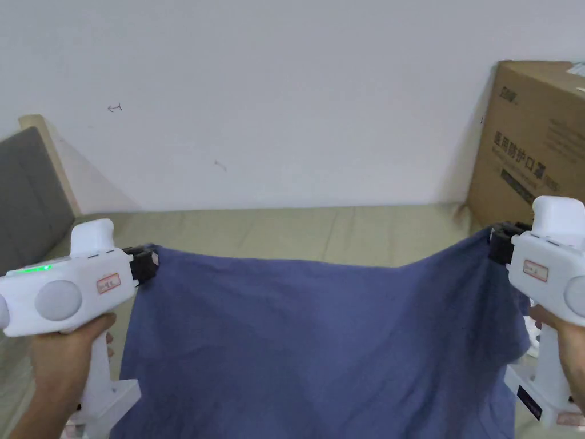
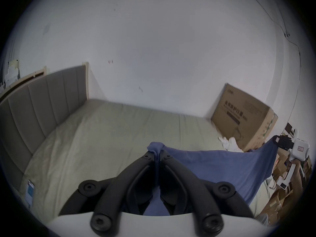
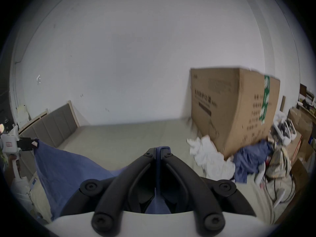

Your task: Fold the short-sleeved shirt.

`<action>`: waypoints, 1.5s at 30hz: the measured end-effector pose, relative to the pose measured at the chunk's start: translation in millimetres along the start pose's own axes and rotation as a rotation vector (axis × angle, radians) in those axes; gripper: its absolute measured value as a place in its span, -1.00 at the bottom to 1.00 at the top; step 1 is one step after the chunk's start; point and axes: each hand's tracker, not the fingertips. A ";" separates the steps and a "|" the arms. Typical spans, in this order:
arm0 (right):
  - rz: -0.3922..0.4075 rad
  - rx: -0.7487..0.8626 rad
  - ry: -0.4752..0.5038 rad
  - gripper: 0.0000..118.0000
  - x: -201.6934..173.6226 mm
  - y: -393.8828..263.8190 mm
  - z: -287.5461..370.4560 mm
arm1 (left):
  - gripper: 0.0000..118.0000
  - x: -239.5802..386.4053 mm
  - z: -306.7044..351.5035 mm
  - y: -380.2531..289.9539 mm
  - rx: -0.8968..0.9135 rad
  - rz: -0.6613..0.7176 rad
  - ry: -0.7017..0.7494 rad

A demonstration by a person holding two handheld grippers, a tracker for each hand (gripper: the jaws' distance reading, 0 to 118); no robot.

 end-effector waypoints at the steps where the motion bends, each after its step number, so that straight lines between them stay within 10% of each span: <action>1: 0.001 0.029 0.009 -0.90 -2.2 14.9 -2.0 | -0.86 -2.1 3.4 15.1 0.024 0.003 -0.001; 21: 0.071 0.246 0.033 -0.90 -30.9 142.6 -40.3 | -0.86 9.7 -15.1 159.3 0.244 -0.007 0.044; 45: -0.133 -0.065 0.104 -0.90 28.4 -104.7 -26.6 | -0.86 -32.8 -43.4 -112.2 -0.121 0.083 0.034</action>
